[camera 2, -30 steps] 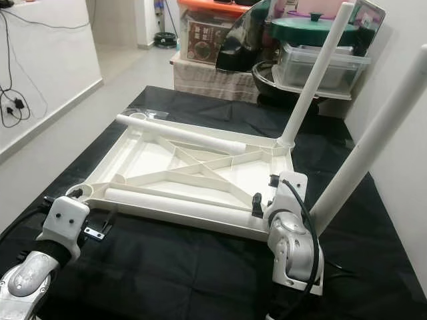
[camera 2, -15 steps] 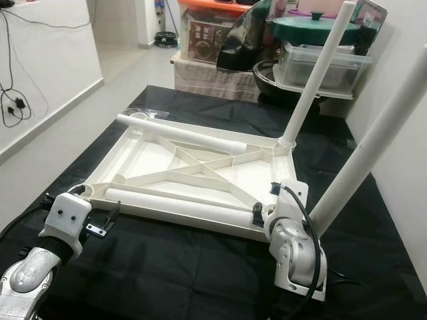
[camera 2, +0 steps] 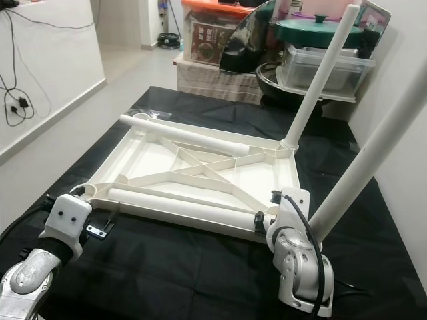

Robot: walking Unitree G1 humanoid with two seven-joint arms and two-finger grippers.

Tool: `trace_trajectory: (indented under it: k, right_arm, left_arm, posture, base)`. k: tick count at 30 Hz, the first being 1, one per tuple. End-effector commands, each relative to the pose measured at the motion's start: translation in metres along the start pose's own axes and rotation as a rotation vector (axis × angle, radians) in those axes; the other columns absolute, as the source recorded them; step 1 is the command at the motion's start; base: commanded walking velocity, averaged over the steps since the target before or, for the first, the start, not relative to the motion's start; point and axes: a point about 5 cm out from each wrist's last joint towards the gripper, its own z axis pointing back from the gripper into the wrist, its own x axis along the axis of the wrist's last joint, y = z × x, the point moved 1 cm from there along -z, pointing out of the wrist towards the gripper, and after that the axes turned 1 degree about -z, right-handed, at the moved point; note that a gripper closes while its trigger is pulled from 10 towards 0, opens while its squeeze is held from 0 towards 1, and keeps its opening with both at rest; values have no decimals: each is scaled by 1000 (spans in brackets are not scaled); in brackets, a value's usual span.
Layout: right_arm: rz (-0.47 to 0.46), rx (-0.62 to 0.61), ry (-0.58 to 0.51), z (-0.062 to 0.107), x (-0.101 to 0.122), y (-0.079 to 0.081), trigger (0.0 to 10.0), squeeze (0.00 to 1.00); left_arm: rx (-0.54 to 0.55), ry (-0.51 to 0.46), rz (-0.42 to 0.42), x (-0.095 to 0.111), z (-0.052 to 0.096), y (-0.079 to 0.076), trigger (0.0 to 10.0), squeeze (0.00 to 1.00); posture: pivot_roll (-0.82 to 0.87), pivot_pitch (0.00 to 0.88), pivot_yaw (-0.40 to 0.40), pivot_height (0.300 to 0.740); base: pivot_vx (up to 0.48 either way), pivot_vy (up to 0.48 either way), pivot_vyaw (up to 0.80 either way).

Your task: Building children table

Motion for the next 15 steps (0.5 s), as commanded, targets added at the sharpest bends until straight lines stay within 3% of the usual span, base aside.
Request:
trace_trajectory:
  k: [1, 3, 5, 9, 15]
  right_arm:
    - [-5, -57, 87, -4, -16, -14, 10000, 0]
    - [-9, -52, 96, -5, -17, -13, 10000, 0]
    - [-68, 13, 121, -9, -19, -2, 10000, 0]
    - [-93, 108, 181, -13, -26, 12, 10000, 0]
    - [-218, 246, 372, -8, -46, 26, 10000, 0]
  left_arm:
    - [-10, 14, 0, -5, 0, -4, 10000, 0]
    - [-11, 14, 0, -5, 0, -4, 10000, 0]
    - [-11, 13, -1, -4, -1, -4, 10000, 0]
    - [-9, 14, -3, -5, -1, -3, 10000, 0]
    - [4, 27, -11, -7, 3, 2, 10000, 0]
  posture:
    - [-61, 0, -98, 740]
    - [-61, 0, -98, 740]
    - [-57, 0, -98, 740]
    - [-49, 0, -99, 740]
    - [-40, 0, -105, 740]
  base:
    - [0, 0, 0]
    - [0, 0, 0]
    - [0, 0, 0]
    - [0, 0, 0]
    - [0, 0, 0]
